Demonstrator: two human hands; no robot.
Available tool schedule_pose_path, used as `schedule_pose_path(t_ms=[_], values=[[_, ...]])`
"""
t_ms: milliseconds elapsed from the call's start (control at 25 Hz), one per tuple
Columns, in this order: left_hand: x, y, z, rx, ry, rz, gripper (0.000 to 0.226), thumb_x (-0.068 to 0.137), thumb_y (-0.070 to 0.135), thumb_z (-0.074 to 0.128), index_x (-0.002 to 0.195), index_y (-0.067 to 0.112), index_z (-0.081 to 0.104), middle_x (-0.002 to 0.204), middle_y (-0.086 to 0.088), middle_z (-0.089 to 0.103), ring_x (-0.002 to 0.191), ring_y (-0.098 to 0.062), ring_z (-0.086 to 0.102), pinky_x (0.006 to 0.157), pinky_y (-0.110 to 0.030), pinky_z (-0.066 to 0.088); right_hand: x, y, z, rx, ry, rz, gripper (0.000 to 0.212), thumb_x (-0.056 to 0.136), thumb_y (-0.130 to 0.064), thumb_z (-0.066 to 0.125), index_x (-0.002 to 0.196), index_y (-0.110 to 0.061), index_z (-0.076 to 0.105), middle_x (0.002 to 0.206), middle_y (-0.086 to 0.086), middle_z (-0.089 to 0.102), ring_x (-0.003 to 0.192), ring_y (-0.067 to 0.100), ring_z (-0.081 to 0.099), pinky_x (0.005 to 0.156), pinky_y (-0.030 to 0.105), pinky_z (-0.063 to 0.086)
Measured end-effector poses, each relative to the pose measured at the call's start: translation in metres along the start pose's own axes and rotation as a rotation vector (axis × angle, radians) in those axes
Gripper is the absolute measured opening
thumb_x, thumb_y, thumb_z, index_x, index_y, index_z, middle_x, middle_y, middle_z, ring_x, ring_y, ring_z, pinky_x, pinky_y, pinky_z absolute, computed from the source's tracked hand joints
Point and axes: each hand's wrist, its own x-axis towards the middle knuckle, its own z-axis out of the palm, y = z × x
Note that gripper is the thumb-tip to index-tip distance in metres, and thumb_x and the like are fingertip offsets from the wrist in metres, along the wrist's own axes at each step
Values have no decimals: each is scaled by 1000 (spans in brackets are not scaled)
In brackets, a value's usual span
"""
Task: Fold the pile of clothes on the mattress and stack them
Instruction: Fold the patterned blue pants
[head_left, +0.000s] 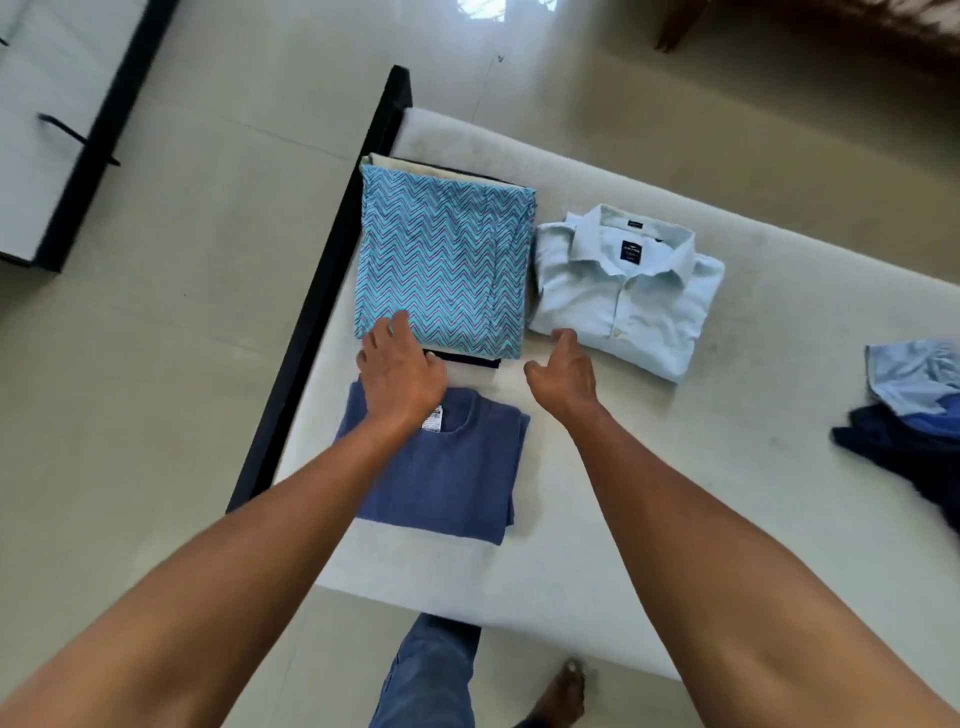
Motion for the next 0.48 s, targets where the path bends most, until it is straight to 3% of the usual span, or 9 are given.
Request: schedule_pose_path(t_ms=[200,320,480], values=[[-82,65,10,126,-181,286,51,87,30,54,133,6,57,130,-18,59,123,-39,52,104,-47,39,-72,46,-53,5,38,-40,64,94,-24,66,150,-10,39,152,13,47,137,31,48,108,38,41],[-146,105,18,188,-182,407,61,79,35,45,129,5,60,126,-17,63,121,-38,54,104,-47,41,-123,94,-88,4,63,-62,66,95,-25,67,152,-12,37,155,12,44,138,30,48,109,38,41],[-243,151,30,227,-136,516,52,87,31,56,132,5,59,127,-15,63,124,-35,53,108,-47,41,-204,185,-132,-30,62,-96,70,97,-27,64,156,-9,31,160,13,38,144,30,43,114,37,36]])
